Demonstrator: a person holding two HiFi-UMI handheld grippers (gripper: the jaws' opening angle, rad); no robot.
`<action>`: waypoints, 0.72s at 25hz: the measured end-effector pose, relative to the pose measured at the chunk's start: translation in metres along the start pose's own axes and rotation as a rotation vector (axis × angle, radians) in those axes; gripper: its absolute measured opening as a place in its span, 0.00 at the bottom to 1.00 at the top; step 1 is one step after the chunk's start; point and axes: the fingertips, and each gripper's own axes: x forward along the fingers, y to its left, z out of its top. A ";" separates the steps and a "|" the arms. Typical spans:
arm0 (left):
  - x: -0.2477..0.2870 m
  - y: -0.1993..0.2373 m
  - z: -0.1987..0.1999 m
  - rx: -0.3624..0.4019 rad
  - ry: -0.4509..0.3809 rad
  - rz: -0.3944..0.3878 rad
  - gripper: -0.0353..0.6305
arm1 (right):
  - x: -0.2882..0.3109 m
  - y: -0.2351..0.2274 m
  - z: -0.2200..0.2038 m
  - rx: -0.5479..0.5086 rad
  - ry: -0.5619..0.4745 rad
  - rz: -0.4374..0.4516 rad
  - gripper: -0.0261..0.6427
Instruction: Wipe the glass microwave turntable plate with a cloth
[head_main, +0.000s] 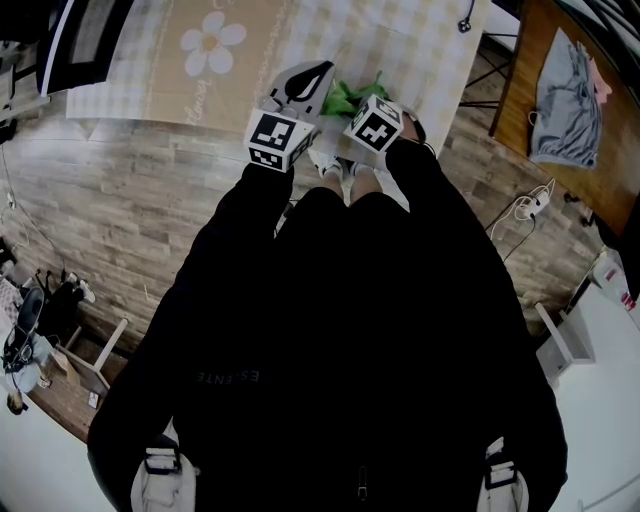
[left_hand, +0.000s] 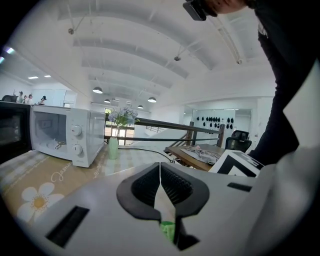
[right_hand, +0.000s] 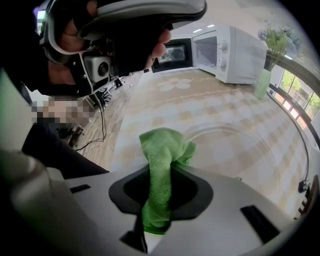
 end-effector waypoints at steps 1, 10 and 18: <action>0.000 0.000 0.000 0.001 0.000 0.001 0.09 | 0.001 0.006 0.000 -0.006 0.003 0.014 0.18; 0.007 -0.003 0.005 0.011 -0.002 -0.009 0.09 | 0.001 0.045 -0.006 -0.038 0.040 0.148 0.18; 0.020 -0.007 0.013 0.018 -0.006 -0.027 0.09 | -0.013 0.035 -0.003 -0.031 0.021 0.129 0.18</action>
